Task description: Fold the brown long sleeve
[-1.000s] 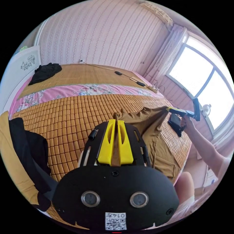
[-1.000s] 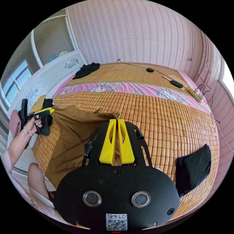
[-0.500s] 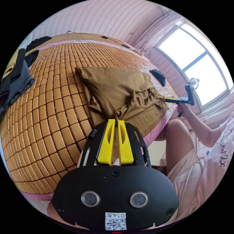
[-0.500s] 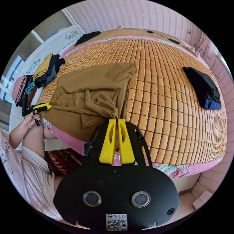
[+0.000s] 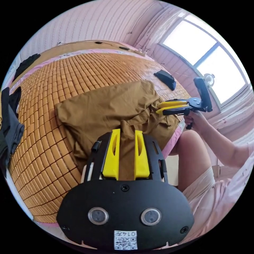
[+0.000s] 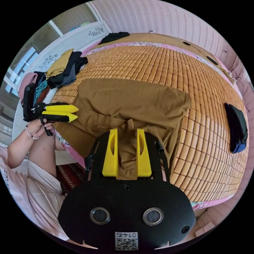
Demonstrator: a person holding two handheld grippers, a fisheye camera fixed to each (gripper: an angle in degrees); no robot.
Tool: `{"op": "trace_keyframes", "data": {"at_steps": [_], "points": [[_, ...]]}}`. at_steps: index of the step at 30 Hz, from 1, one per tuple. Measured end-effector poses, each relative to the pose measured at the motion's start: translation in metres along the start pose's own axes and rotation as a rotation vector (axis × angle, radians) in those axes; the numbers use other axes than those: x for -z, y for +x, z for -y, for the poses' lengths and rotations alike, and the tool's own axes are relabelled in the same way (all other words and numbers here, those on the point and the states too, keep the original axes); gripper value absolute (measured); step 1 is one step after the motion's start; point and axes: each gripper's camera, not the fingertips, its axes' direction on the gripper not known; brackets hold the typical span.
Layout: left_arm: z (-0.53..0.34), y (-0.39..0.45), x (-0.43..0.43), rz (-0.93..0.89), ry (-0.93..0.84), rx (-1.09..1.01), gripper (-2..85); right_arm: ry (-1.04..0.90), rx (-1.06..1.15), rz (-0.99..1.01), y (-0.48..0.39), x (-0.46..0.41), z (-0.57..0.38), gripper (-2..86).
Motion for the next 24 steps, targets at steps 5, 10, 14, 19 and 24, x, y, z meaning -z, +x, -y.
{"op": "trace_keyframes", "data": {"at_steps": [5, 10, 14, 19, 24], "points": [[0.004, 0.011, -0.026, 0.027, -0.092, -0.032, 2.3, 0.065, 0.000, 0.038, -0.016, 0.013, -0.019, 0.9], [-0.020, 0.028, -0.008, -0.049, -0.022, -0.092, 1.1, 0.086, 0.100, -0.012, -0.054, 0.028, -0.062, -0.3], [-0.049, 0.043, -0.011, -0.088, -0.091, -0.175, 2.6, -0.010, 0.087, -0.061, -0.073, 0.020, -0.083, -0.4], [-0.059, 0.052, -0.015, -0.103, -0.121, -0.200, 3.1, 0.015, 0.037, -0.051, -0.090, 0.019, -0.071, 0.1], [-0.039, 0.066, -0.041, -0.032, -0.086, -0.199, 2.7, -0.023, 0.118, -0.093, -0.134, -0.011, -0.013, 0.0]]}}
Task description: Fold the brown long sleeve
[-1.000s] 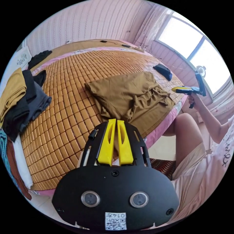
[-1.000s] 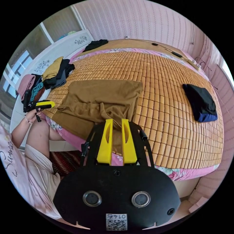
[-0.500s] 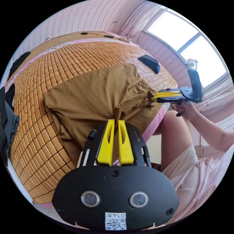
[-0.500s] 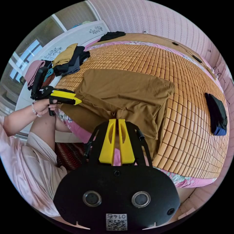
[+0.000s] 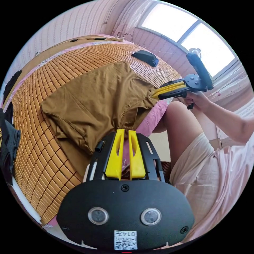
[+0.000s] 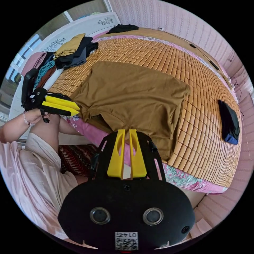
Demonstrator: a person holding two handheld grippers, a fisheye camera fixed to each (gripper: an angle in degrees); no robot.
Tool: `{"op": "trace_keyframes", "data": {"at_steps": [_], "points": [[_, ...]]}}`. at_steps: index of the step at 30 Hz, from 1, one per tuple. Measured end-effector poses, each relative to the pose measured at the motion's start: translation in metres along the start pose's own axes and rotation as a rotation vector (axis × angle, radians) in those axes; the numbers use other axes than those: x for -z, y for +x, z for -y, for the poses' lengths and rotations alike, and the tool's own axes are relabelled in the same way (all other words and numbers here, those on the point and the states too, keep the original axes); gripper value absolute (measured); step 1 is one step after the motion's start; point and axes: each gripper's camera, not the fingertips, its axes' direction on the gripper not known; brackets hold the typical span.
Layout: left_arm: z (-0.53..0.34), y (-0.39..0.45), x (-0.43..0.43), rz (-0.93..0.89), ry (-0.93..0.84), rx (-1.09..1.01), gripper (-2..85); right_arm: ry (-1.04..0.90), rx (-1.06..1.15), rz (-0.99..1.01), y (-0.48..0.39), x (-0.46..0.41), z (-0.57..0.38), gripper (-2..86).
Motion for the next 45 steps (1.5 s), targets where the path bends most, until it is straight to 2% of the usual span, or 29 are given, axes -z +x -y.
{"op": "trace_keyframes", "data": {"at_steps": [4, 5, 7, 13, 20, 22, 26, 29, 31, 33, 35, 38, 42, 45], "points": [[0.015, 0.007, -0.029, 0.018, -0.054, 0.000, 1.9, -0.172, 0.051, -0.055, -0.016, -0.040, 0.022, -0.6], [0.015, 0.008, -0.039, 0.029, -0.102, -0.002, 1.5, -0.152, 0.078, -0.062, -0.020, -0.041, 0.021, -0.6], [0.012, 0.011, -0.041, 0.038, -0.074, -0.006, 0.8, -0.176, 0.117, -0.113, -0.027, -0.045, 0.020, -0.5], [0.004, 0.014, -0.052, 0.020, -0.045, 0.010, -0.2, -0.103, 0.026, -0.075, -0.034, -0.053, 0.027, -0.4], [0.002, 0.032, -0.052, 0.028, -0.017, -0.014, 4.5, -0.308, 0.199, 0.010, -0.049, -0.044, 0.043, -0.4], [0.008, 0.037, -0.049, 0.028, 0.010, -0.043, 4.6, -0.302, 0.223, -0.010, -0.050, -0.037, 0.057, -0.4], [0.030, 0.050, -0.067, 0.024, 0.051, -0.093, 4.1, -0.155, 0.245, -0.016, -0.056, -0.027, 0.128, -0.4], [0.042, 0.060, -0.092, 0.075, -0.023, -0.130, 2.1, -0.099, 0.242, -0.080, -0.067, -0.051, 0.190, -0.4], [0.044, 0.063, -0.104, 0.100, -0.066, -0.149, 1.0, -0.116, 0.232, -0.107, -0.069, -0.075, 0.217, -0.4], [0.043, 0.065, -0.110, 0.097, -0.061, -0.177, -0.1, -0.237, 0.226, -0.151, -0.067, -0.115, 0.237, -0.5], [0.040, 0.065, -0.113, 0.077, -0.045, -0.183, -0.6, -0.232, 0.201, -0.133, -0.063, -0.118, 0.243, -0.5], [0.037, 0.066, -0.118, 0.047, -0.041, -0.179, -0.9, -0.332, 0.196, -0.081, -0.053, -0.115, 0.263, -0.5], [0.033, 0.071, -0.123, 0.058, -0.034, -0.191, -1.0, -0.239, 0.173, -0.131, -0.038, -0.101, 0.295, -0.5], [0.030, 0.072, -0.128, 0.057, -0.022, -0.183, -1.0, -0.314, 0.180, -0.139, -0.029, -0.126, 0.309, -0.5]]}}
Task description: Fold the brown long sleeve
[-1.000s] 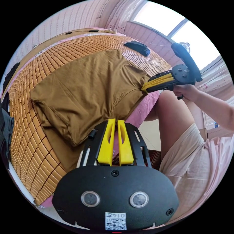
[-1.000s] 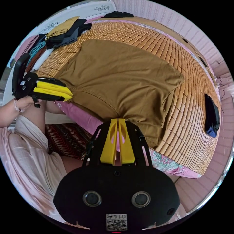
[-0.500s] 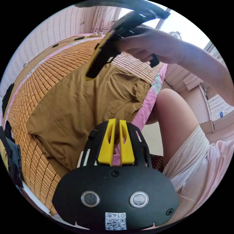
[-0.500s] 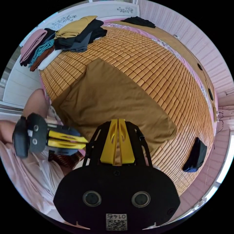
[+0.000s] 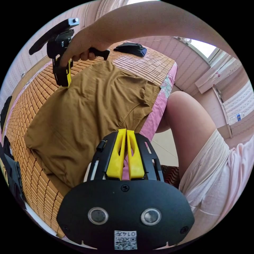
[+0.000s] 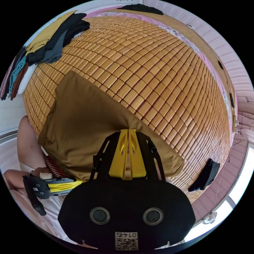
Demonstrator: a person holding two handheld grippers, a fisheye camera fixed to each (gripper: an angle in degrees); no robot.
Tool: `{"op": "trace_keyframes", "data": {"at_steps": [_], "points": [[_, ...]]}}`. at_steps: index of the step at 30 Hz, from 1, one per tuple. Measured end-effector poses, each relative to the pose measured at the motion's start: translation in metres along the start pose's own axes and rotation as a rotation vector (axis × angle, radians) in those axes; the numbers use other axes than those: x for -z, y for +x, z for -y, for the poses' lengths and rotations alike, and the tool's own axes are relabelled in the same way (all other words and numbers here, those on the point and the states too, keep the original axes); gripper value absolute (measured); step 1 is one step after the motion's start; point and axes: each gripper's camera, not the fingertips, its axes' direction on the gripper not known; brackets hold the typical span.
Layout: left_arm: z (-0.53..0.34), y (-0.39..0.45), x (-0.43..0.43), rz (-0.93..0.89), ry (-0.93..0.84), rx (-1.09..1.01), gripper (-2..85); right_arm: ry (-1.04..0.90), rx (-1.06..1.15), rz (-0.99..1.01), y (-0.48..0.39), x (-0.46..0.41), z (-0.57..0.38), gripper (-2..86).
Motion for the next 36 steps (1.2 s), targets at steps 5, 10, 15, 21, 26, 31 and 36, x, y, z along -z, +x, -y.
{"op": "trace_keyframes", "data": {"at_steps": [5, 10, 15, 21, 26, 31, 36], "points": [[-0.005, 0.001, -0.005, -0.017, 0.019, 0.011, -1.0, -0.101, 0.049, -0.035, 0.006, 0.013, 0.022, -0.5], [-0.009, 0.008, -0.010, 0.011, 0.026, -0.025, -1.0, -0.083, -0.001, 0.006, 0.025, 0.000, 0.006, -0.4], [-0.017, 0.008, -0.006, -0.005, 0.035, 0.029, -0.9, 0.118, -0.214, 0.071, 0.074, 0.027, -0.128, -0.1], [-0.018, 0.023, 0.007, -0.035, 0.157, 0.013, -0.1, 0.116, -0.582, 0.147, 0.112, -0.023, -0.345, 3.9], [-0.008, 0.039, 0.005, -0.082, 0.228, -0.074, 7.4, 0.189, -0.684, 0.346, 0.114, -0.049, -0.424, 9.3], [0.012, 0.062, -0.011, -0.012, 0.178, -0.127, 16.0, 0.178, -0.723, 0.369, 0.130, -0.068, -0.452, 4.3], [0.034, 0.084, -0.026, 0.055, 0.137, -0.247, 20.7, 0.387, -0.691, 0.532, 0.137, -0.035, -0.511, 1.0]]}}
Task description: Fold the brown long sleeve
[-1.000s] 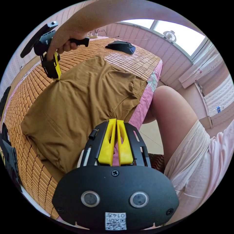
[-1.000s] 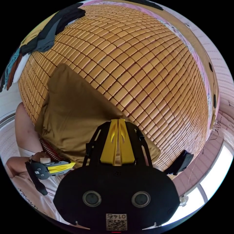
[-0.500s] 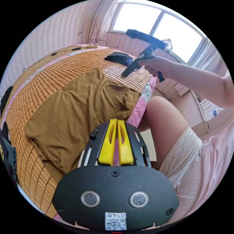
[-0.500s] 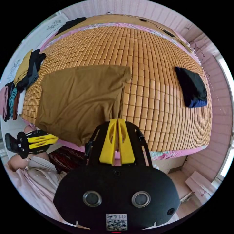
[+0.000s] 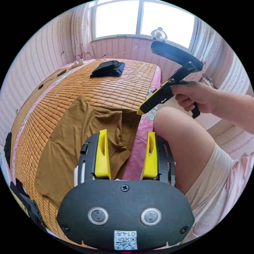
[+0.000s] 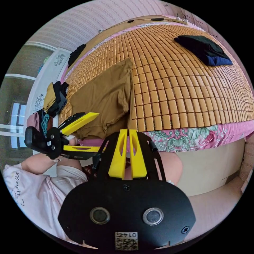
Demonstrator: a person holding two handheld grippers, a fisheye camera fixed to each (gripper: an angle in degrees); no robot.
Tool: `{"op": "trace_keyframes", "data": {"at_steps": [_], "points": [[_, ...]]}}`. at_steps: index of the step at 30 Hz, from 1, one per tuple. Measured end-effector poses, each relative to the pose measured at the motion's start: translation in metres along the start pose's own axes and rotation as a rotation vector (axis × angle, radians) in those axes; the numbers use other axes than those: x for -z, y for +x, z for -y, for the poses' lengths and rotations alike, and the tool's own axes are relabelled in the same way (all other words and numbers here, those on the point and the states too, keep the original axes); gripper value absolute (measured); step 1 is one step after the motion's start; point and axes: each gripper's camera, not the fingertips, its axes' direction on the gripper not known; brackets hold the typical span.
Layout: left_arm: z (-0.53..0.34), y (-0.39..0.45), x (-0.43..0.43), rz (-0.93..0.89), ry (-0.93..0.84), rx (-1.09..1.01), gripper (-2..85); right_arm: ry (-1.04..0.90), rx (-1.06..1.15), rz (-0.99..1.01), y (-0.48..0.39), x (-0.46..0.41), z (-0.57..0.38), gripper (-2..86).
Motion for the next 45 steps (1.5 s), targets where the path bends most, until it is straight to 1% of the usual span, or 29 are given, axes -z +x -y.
{"op": "trace_keyframes", "data": {"at_steps": [4, 7, 10, 11, 13, 15, 16, 17, 20, 22, 24, 25, 26, 28, 31, 33, 37, 39, 41, 43, 45], "points": [[0.010, 0.005, -0.013, -0.033, -0.031, -0.004, 23.2, 0.045, 0.010, 0.094, 0.003, 0.030, -0.020, 0.6], [0.011, 0.010, -0.017, -0.040, -0.037, 0.006, 19.7, 0.030, 0.016, 0.160, 0.005, 0.041, -0.033, 0.7], [0.008, 0.012, -0.012, -0.038, -0.078, 0.022, 9.1, 0.007, 0.039, 0.254, 0.005, 0.051, -0.046, 1.0], [0.002, 0.015, -0.005, -0.039, -0.083, 0.012, 3.2, 0.029, 0.051, 0.268, 0.006, 0.059, -0.052, 1.4], [-0.011, 0.021, 0.008, -0.047, -0.055, -0.019, 0.4, 0.101, 0.028, 0.236, 0.014, 0.072, -0.061, 2.3], [-0.031, 0.030, 0.026, -0.090, -0.028, -0.046, -0.5, 0.158, -0.089, 0.115, 0.038, 0.075, -0.063, 6.0], [-0.036, 0.032, 0.031, -0.101, -0.021, -0.054, -0.6, 0.159, -0.127, 0.098, 0.046, 0.073, -0.062, 8.0], [-0.047, 0.035, 0.041, -0.117, -0.009, -0.071, -0.8, 0.155, -0.184, 0.099, 0.059, 0.068, -0.058, 12.1], [-0.071, 0.040, 0.064, -0.135, 0.007, -0.106, -0.9, 0.148, -0.316, 0.112, 0.087, 0.053, -0.044, 14.9], [-0.085, 0.038, 0.076, -0.161, 0.023, -0.092, -0.9, 0.137, -0.382, 0.077, 0.100, 0.045, -0.036, 13.6], [-0.102, 0.034, 0.086, -0.178, 0.032, -0.060, -0.9, 0.049, -0.415, 0.058, 0.110, 0.029, -0.028, 5.9], [-0.105, 0.033, 0.088, -0.179, 0.029, -0.054, -0.9, 0.024, -0.406, 0.076, 0.111, 0.026, -0.026, 4.9], [-0.112, 0.032, 0.092, -0.176, 0.027, -0.043, -0.9, 0.025, -0.406, 0.103, 0.111, 0.026, -0.027, 2.9], [-0.121, 0.030, 0.098, -0.168, 0.032, -0.031, -0.9, 0.063, -0.383, 0.116, 0.108, 0.038, -0.032, 1.9], [-0.133, 0.023, 0.111, -0.184, 0.077, 0.031, -0.9, 0.130, -0.323, 0.154, 0.095, 0.071, -0.039, 1.2], [-0.141, 0.012, 0.124, -0.234, 0.130, 0.102, -0.9, 0.163, -0.225, 0.102, 0.071, 0.100, -0.033, 0.9], [-0.158, -0.007, 0.149, -0.230, 0.249, 0.232, -0.9, 0.189, -0.050, 0.041, 0.013, 0.120, 0.003, 0.8], [-0.174, -0.024, 0.164, -0.188, 0.303, 0.347, -0.9, 0.163, 0.049, 0.030, -0.030, 0.110, 0.045, 0.7], [-0.188, -0.040, 0.171, -0.158, 0.327, 0.437, -0.9, 0.138, 0.101, 0.037, -0.063, 0.092, 0.080, 0.7], [-0.204, -0.057, 0.174, -0.134, 0.329, 0.523, -0.9, 0.140, 0.115, 0.040, -0.094, 0.070, 0.113, 0.7], [-0.227, -0.083, 0.174, -0.115, 0.338, 0.649, -0.8, 0.091, 0.103, 0.044, -0.132, 0.024, 0.155, 0.7]]}}
